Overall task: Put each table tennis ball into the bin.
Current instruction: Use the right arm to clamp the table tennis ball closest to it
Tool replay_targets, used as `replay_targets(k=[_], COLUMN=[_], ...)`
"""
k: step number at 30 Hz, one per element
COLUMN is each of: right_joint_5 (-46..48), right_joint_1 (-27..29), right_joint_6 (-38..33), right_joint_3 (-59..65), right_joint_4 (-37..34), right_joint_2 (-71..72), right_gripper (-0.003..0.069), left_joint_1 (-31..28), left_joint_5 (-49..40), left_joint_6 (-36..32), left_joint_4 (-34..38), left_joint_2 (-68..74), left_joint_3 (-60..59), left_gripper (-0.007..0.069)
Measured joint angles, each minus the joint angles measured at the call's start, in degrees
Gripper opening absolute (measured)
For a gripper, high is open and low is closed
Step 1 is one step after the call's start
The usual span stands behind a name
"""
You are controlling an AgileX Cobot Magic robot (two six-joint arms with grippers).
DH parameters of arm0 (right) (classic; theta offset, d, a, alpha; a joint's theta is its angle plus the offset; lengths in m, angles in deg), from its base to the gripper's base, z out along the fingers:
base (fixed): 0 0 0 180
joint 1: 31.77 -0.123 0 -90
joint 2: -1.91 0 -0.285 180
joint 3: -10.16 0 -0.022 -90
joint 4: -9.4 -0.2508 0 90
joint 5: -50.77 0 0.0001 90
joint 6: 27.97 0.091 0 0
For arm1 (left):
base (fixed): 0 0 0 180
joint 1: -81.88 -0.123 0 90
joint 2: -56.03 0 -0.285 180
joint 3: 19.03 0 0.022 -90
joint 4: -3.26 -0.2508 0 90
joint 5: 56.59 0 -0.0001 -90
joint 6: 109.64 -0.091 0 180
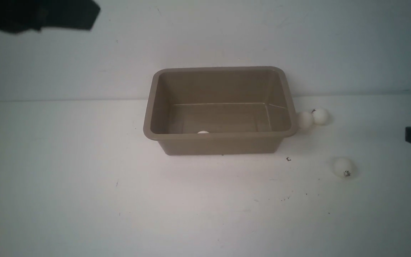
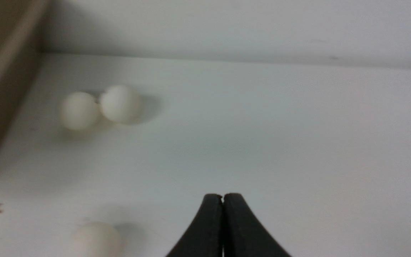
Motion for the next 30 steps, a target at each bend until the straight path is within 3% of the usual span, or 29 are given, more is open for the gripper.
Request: replay_targets(k=[4,5,8,10,13,14,17,20,27,30], right_joint_5=[6.88,9.51,14.13,16.09,17.93,18.89,18.81,17.74,20.57,25.69], right_joint_1=[0.00,0.00,-1.10,-3.88,-7.38,-10.27,-14.42,-15.52,-12.29,-12.40], right_joint_6=[-7.92,-14.37,-32.72,-48.72,-64.34,-76.74,-94.72,-102.14,-101.65,-104.56], right_joint_3=[4.71,6.75,8.49,7.80,6.61,5.40,2.64,-2.07,-14.09,-20.04], right_joint_4=[-11.79,-21.39,-41.22,-57.35,-70.76,-79.27,-89.66,-96.34,-99.79,-101.53], right_joint_2=[0.00,0.00,0.00,0.07,0.07,0.07,0.07,-0.20,-7.11,-12.56], right_gripper=[-0.0011,-0.0011,-0.0011,-0.0011,-0.0011,-0.0011,-0.0010,-0.0010,0.0003,0.0070], left_joint_1=[0.00,0.00,0.00,0.00,0.00,0.00,0.00,0.00,0.00,0.00], left_joint_5=[-0.08,-0.08,-0.08,-0.08,-0.08,-0.03,-0.03,-0.09,-0.15,-0.15], left_joint_6=[0.00,-0.05,-0.34,-0.61,-0.78,-0.90,-1.00,-1.00,-1.03,-0.79], left_joint_4=[-0.05,-0.05,0.01,0.01,0.01,0.01,0.18,0.19,0.19,0.19], left_joint_2=[0.00,0.00,-0.31,-0.87,-1.93,-3.17,-6.11,-9.53,-15.40,-17.39], left_joint_3=[-2.15,-2.36,-2.36,-2.36,-2.36,-2.36,-2.36,-3.03,-7.97,-11.37], left_gripper=[0.0247,0.0247,0.0247,0.0247,0.0247,0.0247,0.0247,0.0247,0.0247,0.0247])
